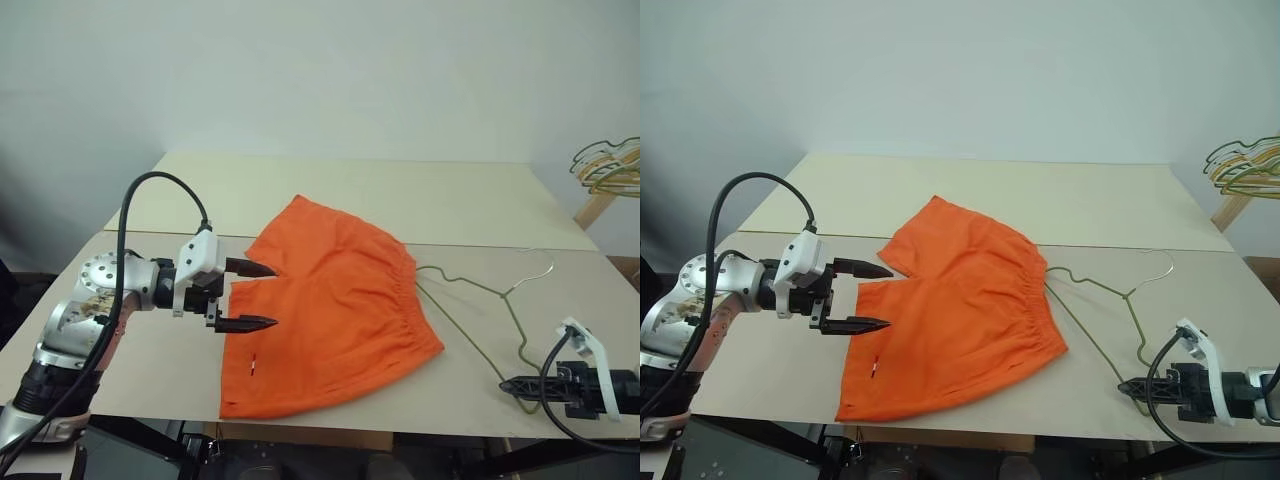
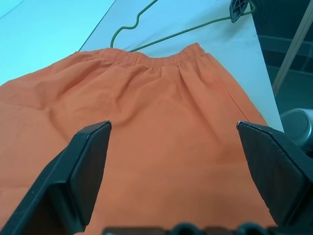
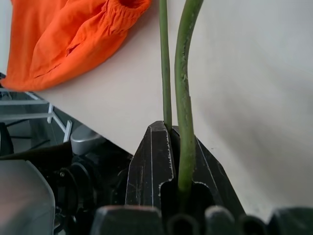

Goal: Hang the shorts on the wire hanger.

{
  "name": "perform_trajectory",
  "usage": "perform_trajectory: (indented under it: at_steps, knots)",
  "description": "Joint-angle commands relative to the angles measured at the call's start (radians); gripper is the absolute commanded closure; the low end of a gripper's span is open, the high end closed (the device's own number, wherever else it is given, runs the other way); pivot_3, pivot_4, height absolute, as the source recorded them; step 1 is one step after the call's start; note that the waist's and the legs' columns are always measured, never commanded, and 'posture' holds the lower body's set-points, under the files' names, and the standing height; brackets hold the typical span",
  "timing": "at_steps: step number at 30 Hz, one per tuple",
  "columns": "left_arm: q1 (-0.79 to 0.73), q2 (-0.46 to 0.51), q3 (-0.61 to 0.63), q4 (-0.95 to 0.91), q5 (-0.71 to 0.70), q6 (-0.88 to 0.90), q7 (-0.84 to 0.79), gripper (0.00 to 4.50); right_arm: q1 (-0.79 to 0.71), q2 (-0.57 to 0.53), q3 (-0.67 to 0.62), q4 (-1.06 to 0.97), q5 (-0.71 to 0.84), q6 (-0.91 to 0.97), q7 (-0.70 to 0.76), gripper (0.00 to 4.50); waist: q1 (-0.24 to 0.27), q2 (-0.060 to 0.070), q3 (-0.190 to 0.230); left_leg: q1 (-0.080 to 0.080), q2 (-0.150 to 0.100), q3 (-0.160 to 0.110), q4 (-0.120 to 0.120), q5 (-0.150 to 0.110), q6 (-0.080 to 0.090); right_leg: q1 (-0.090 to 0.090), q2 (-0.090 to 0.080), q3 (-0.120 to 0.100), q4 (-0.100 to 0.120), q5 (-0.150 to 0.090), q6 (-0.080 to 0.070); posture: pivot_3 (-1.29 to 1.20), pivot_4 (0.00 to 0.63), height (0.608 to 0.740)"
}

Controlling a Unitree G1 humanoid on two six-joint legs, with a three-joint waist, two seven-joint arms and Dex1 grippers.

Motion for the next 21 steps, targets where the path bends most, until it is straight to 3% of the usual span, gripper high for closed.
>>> perform_trajectory:
  at_steps: [1, 9, 15, 21]
  knots:
    - [-0.008, 0.013, 0.024, -0.024, -0.01, -0.012, 0.0, 0.04, -0.007, -0.024, -0.014, -0.022, 0.013, -0.021, 0.026, 4.5, 0.0, 0.0, 0.0, 0.0, 0.0, 0.0, 0.0, 0.0, 0.0, 0.0, 0.0, 0.0, 0.0, 0.0, 0.0, -0.08, 0.0, 0.74]
    - [-0.008, 0.013, 0.023, -0.024, -0.006, -0.016, 0.002, 0.04, 0.005, -0.035, 0.045, -0.061, 0.0, -0.061, 0.072, 4.5, 0.0, 0.0, 0.0, 0.0, 0.0, 0.0, 0.0, 0.0, 0.0, 0.0, 0.0, 0.0, 0.0, 0.0, 0.0, -0.08, 0.0, 0.74]
    - [-0.014, 0.011, 0.02, -0.023, -0.003, -0.018, 0.005, 0.04, -0.066, -0.012, 0.161, -0.012, -0.057, -0.078, 0.033, 4.5, 0.0, 0.0, 0.0, 0.0, 0.0, 0.0, 0.0, 0.0, 0.0, 0.0, 0.0, 0.0, 0.0, 0.0, 0.0, -0.08, 0.0, 0.74]
    - [-0.009, 0.011, 0.021, -0.029, 0.003, -0.026, 0.012, 0.04, -0.213, 0.08, 0.142, 0.096, -0.049, -0.056, -0.024, 4.5, -0.001, 0.0, 0.0, 0.0, 0.0, 0.0, 0.0, 0.0, 0.0, 0.0, 0.0, 0.0, 0.0, 0.0, 0.0, -0.07, 0.0, 0.74]
